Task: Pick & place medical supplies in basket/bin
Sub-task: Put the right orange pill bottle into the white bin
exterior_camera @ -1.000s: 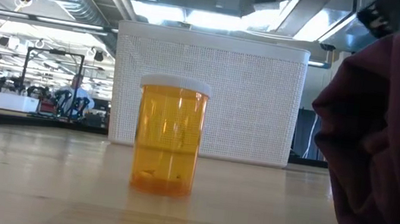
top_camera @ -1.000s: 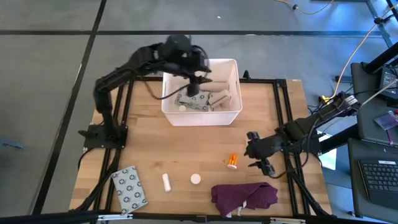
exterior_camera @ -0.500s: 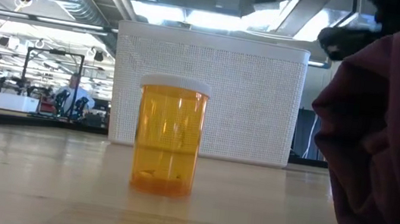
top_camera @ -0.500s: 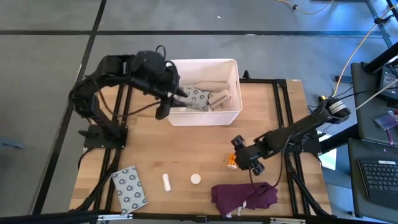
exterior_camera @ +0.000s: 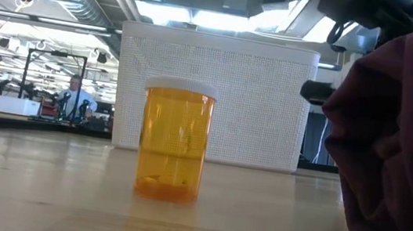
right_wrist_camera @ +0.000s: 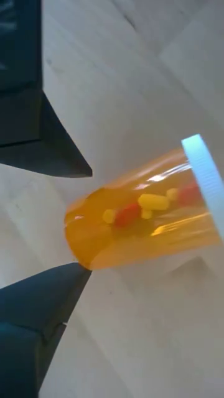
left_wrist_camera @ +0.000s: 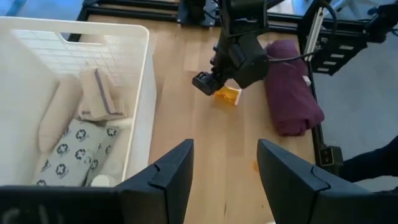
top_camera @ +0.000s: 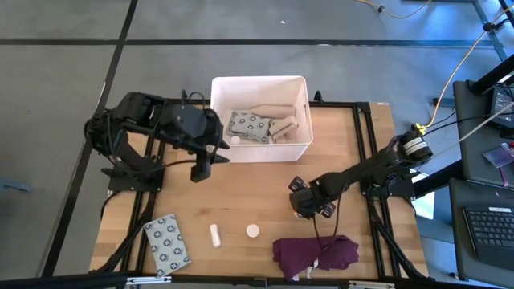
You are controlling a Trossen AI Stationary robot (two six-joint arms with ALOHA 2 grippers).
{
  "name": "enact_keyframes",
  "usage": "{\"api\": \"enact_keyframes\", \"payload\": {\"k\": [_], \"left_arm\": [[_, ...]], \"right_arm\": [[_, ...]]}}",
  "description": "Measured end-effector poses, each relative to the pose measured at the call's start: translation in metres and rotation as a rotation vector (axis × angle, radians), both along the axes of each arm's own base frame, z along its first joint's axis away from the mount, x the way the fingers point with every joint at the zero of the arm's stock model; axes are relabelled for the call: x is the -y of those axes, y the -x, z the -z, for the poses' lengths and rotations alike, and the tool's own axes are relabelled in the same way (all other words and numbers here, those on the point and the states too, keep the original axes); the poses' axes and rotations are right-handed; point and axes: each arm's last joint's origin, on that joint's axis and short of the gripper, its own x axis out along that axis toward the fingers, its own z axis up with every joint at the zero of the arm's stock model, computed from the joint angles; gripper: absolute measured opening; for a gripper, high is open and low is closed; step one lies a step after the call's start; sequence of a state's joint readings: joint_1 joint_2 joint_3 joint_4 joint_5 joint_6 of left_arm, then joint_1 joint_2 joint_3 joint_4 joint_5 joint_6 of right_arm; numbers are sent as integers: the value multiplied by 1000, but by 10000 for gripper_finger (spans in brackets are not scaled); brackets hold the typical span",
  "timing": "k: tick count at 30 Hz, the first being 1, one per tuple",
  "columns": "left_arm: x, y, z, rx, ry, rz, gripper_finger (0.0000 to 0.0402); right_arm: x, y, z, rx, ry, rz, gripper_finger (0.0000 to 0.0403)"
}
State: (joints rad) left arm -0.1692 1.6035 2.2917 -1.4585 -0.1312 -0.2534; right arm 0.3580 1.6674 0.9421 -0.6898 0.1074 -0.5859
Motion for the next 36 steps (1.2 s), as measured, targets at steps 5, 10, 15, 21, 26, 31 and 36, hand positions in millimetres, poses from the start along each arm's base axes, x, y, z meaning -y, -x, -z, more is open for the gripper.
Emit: {"api": "enact_keyframes", "payload": {"k": [5,10,15,21,26,31,36], "left_arm": [[10,3,1,-2,-21,-35,168],[17,5,1,0,-23,-56,168],[21,6,1,1,-9,-52,168],[23,7,1,2,10,-62,168],[26,7,1,7,-8,-63,168],[27,8,1,5,-12,-62,168],[27,8,1,1,-13,-63,168]], "right_arm": [[-2,-5,0,47,-9,-48,237],[-4,-9,-1,91,-28,-70,237],[-6,-9,-1,72,-75,-195,237],[-8,-11,0,80,-92,-247,237],[-9,-13,8,58,-115,-255,237],[-10,-14,10,56,-120,-261,227],[-10,-14,10,54,-124,-242,185]]}}
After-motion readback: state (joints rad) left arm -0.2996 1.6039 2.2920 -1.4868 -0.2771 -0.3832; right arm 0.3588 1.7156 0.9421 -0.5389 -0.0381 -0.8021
